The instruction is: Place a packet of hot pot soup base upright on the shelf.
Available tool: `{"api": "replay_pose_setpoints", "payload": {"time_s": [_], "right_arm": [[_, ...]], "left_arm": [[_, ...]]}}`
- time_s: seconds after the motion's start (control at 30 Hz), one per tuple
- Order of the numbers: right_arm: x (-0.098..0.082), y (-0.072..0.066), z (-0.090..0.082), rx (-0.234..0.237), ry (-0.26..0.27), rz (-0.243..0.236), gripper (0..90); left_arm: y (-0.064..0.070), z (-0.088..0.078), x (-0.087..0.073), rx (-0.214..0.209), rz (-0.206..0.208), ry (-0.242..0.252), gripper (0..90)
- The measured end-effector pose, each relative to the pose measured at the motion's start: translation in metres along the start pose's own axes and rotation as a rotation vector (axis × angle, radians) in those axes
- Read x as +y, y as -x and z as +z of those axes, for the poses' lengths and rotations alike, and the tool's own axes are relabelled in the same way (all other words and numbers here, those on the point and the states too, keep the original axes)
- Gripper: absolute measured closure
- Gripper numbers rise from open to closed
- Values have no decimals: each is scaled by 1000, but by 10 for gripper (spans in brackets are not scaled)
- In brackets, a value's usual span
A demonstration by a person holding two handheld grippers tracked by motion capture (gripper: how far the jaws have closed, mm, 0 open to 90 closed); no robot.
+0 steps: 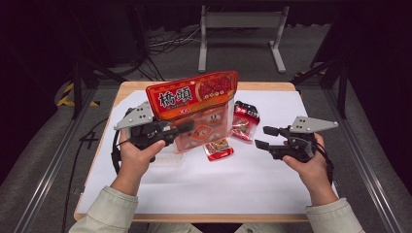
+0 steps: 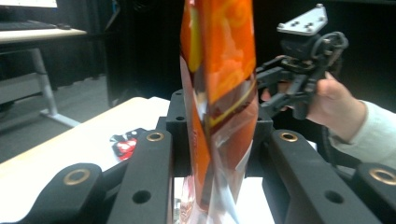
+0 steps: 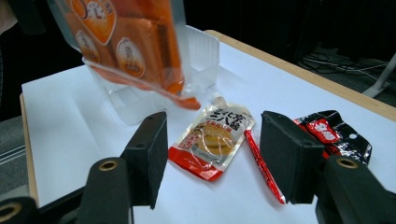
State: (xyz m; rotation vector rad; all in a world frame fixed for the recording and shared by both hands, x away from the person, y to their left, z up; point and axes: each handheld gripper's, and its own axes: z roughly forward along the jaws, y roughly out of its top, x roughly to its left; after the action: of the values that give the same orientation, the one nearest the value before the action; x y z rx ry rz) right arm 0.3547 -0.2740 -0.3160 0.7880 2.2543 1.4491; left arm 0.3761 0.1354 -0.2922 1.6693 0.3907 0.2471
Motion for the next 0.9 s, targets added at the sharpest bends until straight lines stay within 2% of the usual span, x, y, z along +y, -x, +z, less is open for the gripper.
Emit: {"api": "replay_pose_setpoints", "payload": {"time_s": [0.23, 0.33, 0.47, 0.7, 0.8, 0.9], "right_arm": [[-3, 3, -2, -11, 1, 10, 422], [-5, 3, -3, -17, -3, 12, 422], [-6, 3, -6, -27, 0, 17, 423], [-10, 2, -10, -38, -6, 22, 427], [-13, 2, -14, -43, -5, 31, 425], [-15, 2, -20, -49, 7, 43, 425]], "left_arm": [[-21, -4, 5, 76, 10, -5, 712], [-28, -7, 5, 92, 9, -3, 712], [-33, -8, 5, 151, 29, -30, 712], [-49, -16, 3, 171, 9, -11, 711], [-58, -17, 3, 192, 36, -4, 712], [-65, -17, 1, 198, 31, 13, 712]]}}
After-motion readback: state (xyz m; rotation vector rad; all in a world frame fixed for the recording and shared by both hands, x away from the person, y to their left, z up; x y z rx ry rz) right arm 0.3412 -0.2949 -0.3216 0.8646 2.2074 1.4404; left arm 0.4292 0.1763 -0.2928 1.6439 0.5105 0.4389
